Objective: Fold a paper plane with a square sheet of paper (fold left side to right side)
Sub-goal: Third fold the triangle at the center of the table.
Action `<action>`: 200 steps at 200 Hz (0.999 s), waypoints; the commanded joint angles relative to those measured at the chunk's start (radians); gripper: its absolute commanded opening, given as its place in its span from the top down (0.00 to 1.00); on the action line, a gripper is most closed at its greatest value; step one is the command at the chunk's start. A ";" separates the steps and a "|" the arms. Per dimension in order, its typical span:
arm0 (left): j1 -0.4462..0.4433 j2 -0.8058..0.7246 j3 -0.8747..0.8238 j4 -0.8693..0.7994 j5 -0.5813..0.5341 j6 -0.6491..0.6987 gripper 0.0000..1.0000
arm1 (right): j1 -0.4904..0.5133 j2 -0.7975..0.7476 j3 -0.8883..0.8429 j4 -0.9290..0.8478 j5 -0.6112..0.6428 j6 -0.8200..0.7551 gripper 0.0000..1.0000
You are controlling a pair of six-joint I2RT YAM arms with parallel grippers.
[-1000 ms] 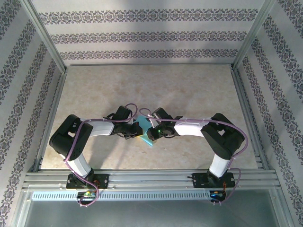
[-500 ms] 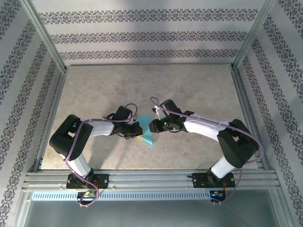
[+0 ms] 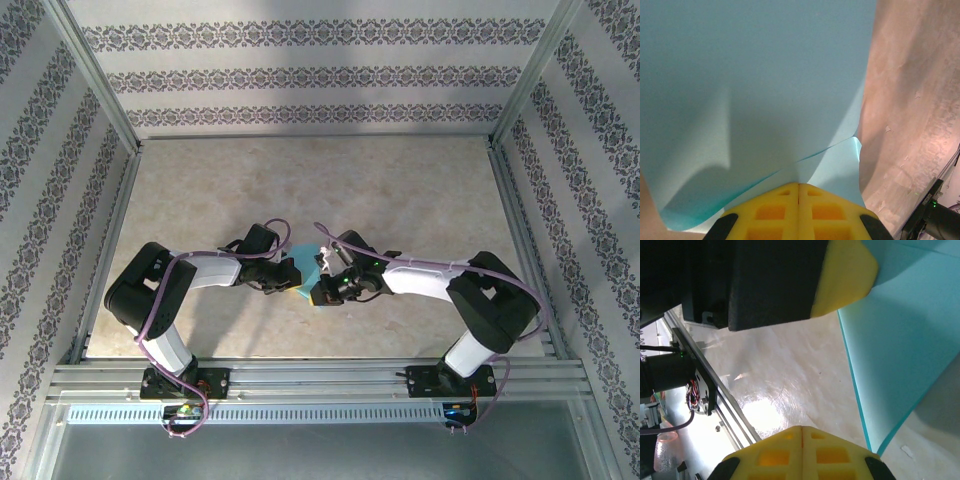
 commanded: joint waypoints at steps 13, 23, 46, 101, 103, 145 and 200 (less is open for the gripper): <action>-0.013 0.025 -0.020 -0.047 -0.065 0.025 0.97 | 0.001 0.035 -0.014 0.045 -0.013 0.025 1.00; -0.014 0.023 -0.020 -0.047 -0.066 0.025 0.97 | 0.001 0.040 -0.017 0.050 -0.010 0.028 1.00; -0.013 0.022 -0.022 -0.043 -0.064 0.024 0.97 | -0.004 0.048 -0.020 0.072 -0.004 0.046 1.00; -0.013 0.022 -0.028 -0.031 -0.062 0.019 0.96 | -0.031 0.079 -0.019 0.126 -0.016 0.068 1.00; -0.014 0.022 -0.028 -0.030 -0.062 0.019 0.96 | -0.031 0.080 -0.019 0.126 -0.016 0.068 1.00; -0.013 0.023 -0.028 -0.028 -0.061 0.017 0.96 | -0.031 0.109 -0.018 0.128 -0.021 0.070 1.00; -0.013 0.025 -0.025 -0.032 -0.064 0.016 0.95 | -0.027 0.129 -0.027 0.130 -0.034 0.073 1.00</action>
